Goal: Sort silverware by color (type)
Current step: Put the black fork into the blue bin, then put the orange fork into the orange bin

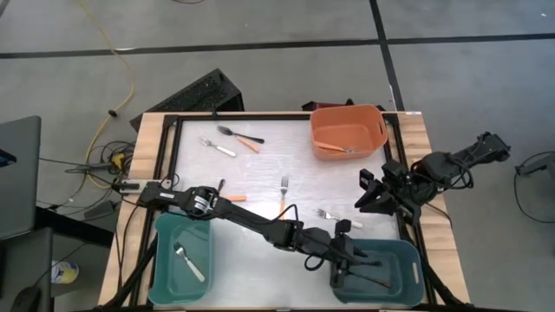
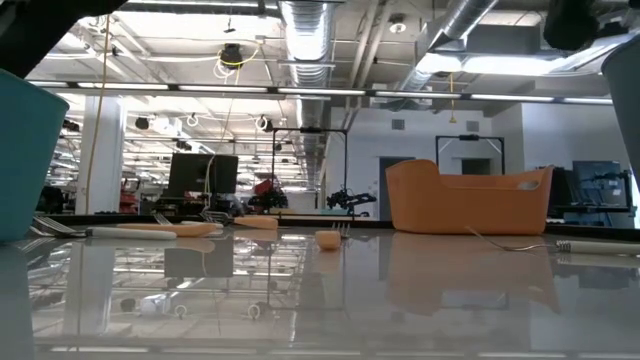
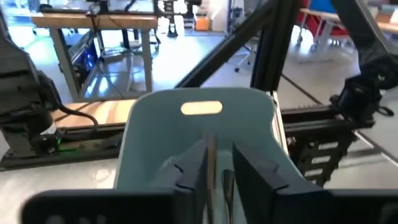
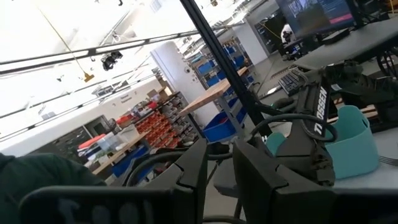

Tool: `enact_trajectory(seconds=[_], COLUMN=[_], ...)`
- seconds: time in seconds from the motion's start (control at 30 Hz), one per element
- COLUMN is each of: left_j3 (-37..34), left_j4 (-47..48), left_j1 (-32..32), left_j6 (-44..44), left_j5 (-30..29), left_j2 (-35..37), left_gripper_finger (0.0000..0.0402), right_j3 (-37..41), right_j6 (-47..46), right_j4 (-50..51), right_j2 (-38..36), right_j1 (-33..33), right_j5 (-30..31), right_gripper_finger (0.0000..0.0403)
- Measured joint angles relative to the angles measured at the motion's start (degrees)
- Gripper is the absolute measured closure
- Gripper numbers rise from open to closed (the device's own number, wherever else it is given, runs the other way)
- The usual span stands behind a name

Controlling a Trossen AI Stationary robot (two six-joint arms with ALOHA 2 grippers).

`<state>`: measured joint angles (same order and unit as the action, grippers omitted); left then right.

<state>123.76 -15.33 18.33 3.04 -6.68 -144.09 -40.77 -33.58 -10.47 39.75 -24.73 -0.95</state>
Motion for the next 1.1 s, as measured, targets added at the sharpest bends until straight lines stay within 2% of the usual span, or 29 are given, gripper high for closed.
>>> enact_trajectory(seconds=[0.13,0.27,0.37,0.53,0.67,0.77,0.83,0.93,1.1], left_j3=[-0.02,-0.02,-0.02,0.04,0.05,0.07,0.07,0.07,-0.50], left_j4=[0.66,6.06,19.43,49.59,69.58,83.60,90.73,98.66,105.49], left_j1=[-0.30,-0.84,-1.24,-3.61,-7.05,-10.35,-12.98,-17.14,-22.26], left_j6=[1.75,-0.92,-6.06,-18.22,-25.17,-26.36,-26.25,-26.11,-25.33], left_j5=[1.67,8.41,11.70,7.09,3.46,3.30,4.07,6.50,11.09], left_j2=[-0.02,2.74,7.67,17.30,23.02,25.77,26.76,26.99,27.07], left_gripper_finger=[0.0276,0.0243,0.0237,0.0239,0.0247,0.0255,0.0261,0.0270,0.0283], right_j3=[0.00,0.00,0.00,0.00,0.00,-0.04,-0.04,-0.04,-1.14], right_j6=[-0.05,-1.78,-2.41,-2.25,-1.96,-3.47,-5.95,-11.15,-18.21], right_j4=[0.34,1.62,1.74,1.89,1.90,1.64,0.94,-0.77,-2.80], right_j2=[0.00,0.00,0.39,1.94,4.72,8.79,12.13,17.96,28.96], right_j1=[-0.04,-0.04,-0.03,0.02,0.53,2.02,3.80,6.67,10.36], right_j5=[0.02,0.22,1.17,5.47,17.04,27.03,29.81,29.67,29.35], right_gripper_finger=[0.0302,0.0302,0.0302,0.0302,0.0302,0.0302,0.0302,0.0302,0.0302])
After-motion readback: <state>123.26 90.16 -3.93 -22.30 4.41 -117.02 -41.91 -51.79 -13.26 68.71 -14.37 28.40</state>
